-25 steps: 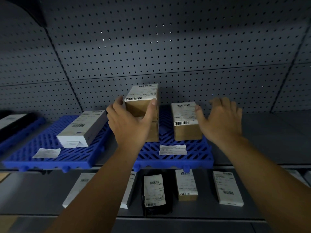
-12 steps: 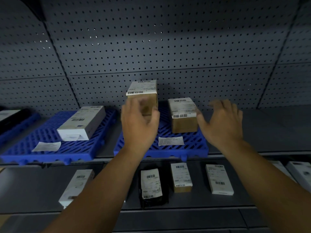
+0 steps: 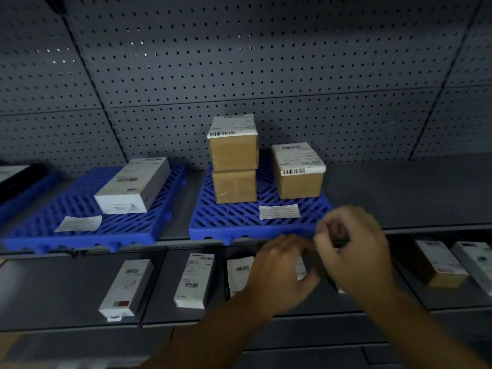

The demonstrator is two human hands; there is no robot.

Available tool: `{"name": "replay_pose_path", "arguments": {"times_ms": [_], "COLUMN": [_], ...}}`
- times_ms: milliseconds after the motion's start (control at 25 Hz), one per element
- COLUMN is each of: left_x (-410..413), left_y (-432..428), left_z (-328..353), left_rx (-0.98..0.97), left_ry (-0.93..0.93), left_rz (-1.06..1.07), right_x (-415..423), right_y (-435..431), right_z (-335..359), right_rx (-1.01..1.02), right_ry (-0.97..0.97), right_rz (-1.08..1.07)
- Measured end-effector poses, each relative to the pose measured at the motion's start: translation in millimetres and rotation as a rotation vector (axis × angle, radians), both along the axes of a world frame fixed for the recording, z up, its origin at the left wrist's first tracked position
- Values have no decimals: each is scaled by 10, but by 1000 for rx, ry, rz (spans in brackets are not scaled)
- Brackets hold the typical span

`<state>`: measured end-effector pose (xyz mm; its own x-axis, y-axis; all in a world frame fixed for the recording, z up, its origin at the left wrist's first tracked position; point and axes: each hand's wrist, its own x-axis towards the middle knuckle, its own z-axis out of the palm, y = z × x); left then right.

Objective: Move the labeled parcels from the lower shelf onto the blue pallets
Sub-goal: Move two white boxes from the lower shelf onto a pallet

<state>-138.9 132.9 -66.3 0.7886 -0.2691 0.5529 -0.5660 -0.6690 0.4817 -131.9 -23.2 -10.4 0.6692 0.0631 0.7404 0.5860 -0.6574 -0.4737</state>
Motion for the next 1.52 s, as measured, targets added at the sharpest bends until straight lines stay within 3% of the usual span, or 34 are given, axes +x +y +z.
{"name": "replay_pose_path", "arguments": {"times_ms": [120,240,400,560,800,960,1200,1320,1520], "left_x": [-82,-297,-588,-678,-778,-716,-274,-70,-47], "left_y": [353,841,1678,2504,3846,4306,4453,4464,4489], "left_z": [-274,-560,-717,-755,-1043,-1249,-2016,-2520,-2945], "left_rx": [173,186,119,145,143,181,248,328,281], "left_ry": [131,176,232,246,408,508,654,737,641], "left_rz": [39,232,532,681,717,761,810,831,924], "right_x": [-164,-206,-168,-130,-313,-294,253,481,495], "right_y": [448,906,1510,2092,3056,3335,3529,3610,3713], "right_z": [-346,-765,-1053,-1237,-1558,-1746,-2431,-2968,-3490], "right_rx": [-237,-384,-529,-659,-490,-492,-572,-617,-474], "right_ry": [53,165,321,422,545,645,713,834,911], "right_rz": [157,243,175,21,-180,-306,-360,-360,-333]}}
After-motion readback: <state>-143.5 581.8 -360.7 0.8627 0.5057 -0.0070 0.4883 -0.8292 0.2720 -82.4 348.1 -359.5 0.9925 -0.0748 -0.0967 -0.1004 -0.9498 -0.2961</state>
